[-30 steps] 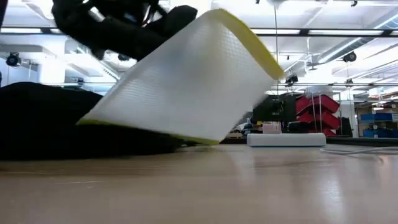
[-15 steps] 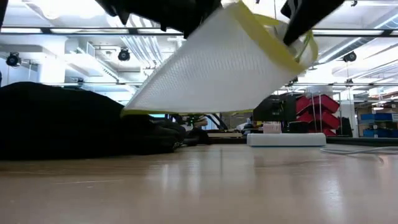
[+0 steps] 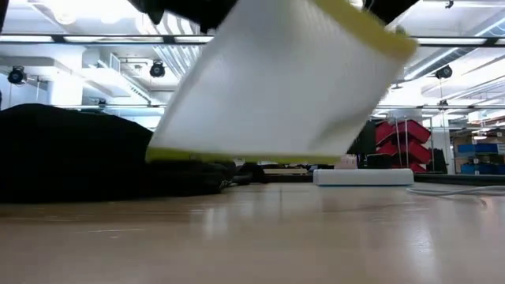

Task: Unpack backpack
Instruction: Put the green earphones into the white zip bag, then put the black charger adapter into the white zip bag

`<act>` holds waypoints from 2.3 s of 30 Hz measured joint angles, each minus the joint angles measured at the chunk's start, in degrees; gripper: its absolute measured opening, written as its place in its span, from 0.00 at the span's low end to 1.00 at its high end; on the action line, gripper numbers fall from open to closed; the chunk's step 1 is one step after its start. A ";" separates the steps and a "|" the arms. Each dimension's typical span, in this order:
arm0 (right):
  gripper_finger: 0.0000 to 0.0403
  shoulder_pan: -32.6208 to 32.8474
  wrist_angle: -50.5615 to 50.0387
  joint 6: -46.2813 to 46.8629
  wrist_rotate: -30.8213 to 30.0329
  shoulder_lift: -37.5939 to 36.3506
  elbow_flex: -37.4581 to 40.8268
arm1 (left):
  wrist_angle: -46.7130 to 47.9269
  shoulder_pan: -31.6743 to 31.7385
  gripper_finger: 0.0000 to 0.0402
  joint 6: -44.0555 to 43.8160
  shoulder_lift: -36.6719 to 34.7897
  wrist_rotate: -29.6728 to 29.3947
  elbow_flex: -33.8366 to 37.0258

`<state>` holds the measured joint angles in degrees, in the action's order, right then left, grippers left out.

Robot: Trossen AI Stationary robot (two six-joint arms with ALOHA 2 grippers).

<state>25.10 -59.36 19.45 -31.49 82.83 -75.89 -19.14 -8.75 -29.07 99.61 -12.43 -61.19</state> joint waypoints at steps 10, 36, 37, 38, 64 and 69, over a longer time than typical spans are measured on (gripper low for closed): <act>0.59 -0.05 -7.62 13.57 -13.21 -5.98 0.22 | 12.41 1.48 0.00 -3.42 1.07 -9.86 1.36; 0.71 -58.06 7.45 -6.09 24.89 -10.98 23.74 | 15.97 4.00 0.00 -3.10 -4.85 -7.84 11.14; 0.73 -58.83 8.08 -6.88 25.87 -10.48 23.74 | 15.15 4.00 0.00 -3.14 -4.85 -7.84 11.72; 0.75 -59.52 9.02 -7.42 27.27 -9.91 23.77 | 14.38 4.02 0.00 -3.26 -4.85 -7.86 12.34; 0.30 -62.52 9.19 -10.18 28.44 -1.66 24.05 | 5.79 3.98 0.00 -5.56 -4.71 -7.54 17.40; 0.30 -55.78 5.88 -5.03 28.26 -11.11 24.14 | 5.16 3.95 0.00 -5.83 -4.67 -7.51 17.22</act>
<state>-30.68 -53.48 14.42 -3.23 71.72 -51.75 -13.98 -4.80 -34.89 94.94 -19.94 -43.97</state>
